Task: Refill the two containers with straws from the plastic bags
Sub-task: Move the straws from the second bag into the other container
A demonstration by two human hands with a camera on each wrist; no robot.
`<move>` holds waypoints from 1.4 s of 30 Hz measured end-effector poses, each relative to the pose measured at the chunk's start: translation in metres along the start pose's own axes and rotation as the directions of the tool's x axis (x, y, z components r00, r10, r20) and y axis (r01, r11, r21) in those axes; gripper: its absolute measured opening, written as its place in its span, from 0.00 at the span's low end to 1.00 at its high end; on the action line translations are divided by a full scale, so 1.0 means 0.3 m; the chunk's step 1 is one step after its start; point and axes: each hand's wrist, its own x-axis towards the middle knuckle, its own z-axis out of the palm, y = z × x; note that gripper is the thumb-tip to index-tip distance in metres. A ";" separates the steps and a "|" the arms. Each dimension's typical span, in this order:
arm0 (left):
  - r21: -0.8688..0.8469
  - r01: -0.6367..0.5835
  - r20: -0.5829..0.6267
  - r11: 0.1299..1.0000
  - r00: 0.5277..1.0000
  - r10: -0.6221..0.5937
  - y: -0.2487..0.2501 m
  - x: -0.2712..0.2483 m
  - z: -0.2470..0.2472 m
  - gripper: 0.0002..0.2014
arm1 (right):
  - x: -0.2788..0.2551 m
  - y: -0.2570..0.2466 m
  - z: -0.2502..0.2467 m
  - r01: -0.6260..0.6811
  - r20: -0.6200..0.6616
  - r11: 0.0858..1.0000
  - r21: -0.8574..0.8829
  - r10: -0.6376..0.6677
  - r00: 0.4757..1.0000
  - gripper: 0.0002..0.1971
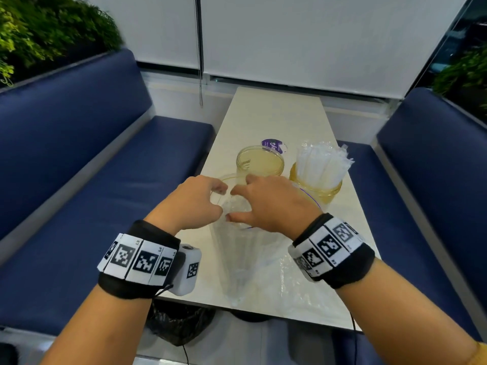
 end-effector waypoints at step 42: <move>-0.403 -0.005 -0.440 0.915 0.878 -0.189 -0.022 0.114 0.236 0.12 | 0.161 -0.102 0.068 0.062 -0.152 0.421 0.905 0.184 0.971 0.23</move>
